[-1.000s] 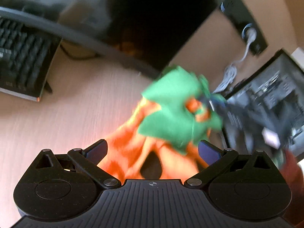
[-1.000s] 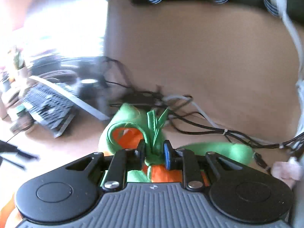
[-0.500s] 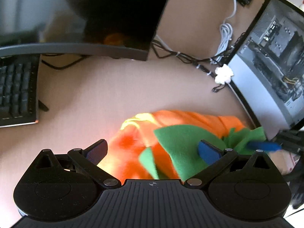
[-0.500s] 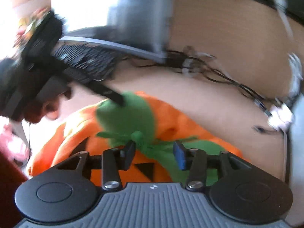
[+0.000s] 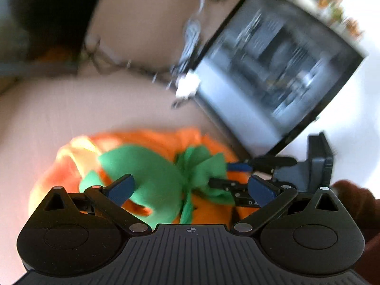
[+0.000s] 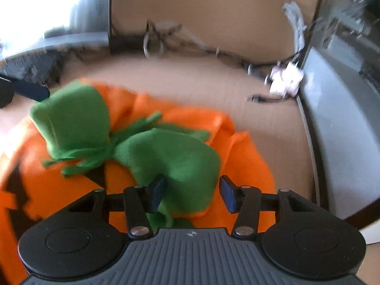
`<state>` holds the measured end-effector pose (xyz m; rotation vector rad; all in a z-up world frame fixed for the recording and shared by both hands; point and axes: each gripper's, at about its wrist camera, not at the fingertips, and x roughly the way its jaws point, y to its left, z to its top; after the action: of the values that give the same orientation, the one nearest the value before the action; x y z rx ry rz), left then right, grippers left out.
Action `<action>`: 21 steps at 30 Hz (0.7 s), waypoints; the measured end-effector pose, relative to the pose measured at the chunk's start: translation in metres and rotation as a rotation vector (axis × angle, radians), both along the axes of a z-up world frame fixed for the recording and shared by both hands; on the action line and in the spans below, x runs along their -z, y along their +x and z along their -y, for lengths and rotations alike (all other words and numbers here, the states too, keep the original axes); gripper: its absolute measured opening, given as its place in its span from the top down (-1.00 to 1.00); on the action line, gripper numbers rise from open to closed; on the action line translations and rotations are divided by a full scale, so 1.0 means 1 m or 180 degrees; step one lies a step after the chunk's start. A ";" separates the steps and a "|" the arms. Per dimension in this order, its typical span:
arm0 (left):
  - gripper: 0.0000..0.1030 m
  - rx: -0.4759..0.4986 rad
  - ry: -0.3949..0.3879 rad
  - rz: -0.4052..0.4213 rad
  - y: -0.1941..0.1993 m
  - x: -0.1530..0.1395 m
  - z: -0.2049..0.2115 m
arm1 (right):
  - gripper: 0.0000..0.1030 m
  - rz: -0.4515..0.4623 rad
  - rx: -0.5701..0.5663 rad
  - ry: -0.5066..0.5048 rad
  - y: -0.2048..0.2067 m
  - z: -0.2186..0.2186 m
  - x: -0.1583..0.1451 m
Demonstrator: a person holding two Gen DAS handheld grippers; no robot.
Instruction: Fold clothes
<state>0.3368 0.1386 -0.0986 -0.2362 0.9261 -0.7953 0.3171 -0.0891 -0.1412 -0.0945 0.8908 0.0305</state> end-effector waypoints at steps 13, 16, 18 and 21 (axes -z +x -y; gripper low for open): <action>-1.00 -0.0689 0.0494 -0.0521 -0.005 0.017 -0.065 | -0.35 0.0100 0.0617 0.0276 -0.048 0.046 -0.016; -1.00 -0.1005 0.0694 -0.0524 -0.009 0.030 -0.078 | -0.35 0.0109 0.0830 0.0143 -0.055 0.047 -0.004; -1.00 -0.1182 0.0866 -0.0375 -0.012 0.029 -0.081 | -0.35 0.0116 0.0991 0.0164 -0.059 0.051 0.002; -1.00 -0.1303 0.1016 -0.0264 -0.012 0.028 -0.086 | -0.35 0.0105 0.1098 0.0187 -0.064 0.056 0.008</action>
<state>0.3245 0.2247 -0.1269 -0.1712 1.0256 -0.2568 0.2528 -0.1449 -0.1488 0.1138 0.8628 -0.2658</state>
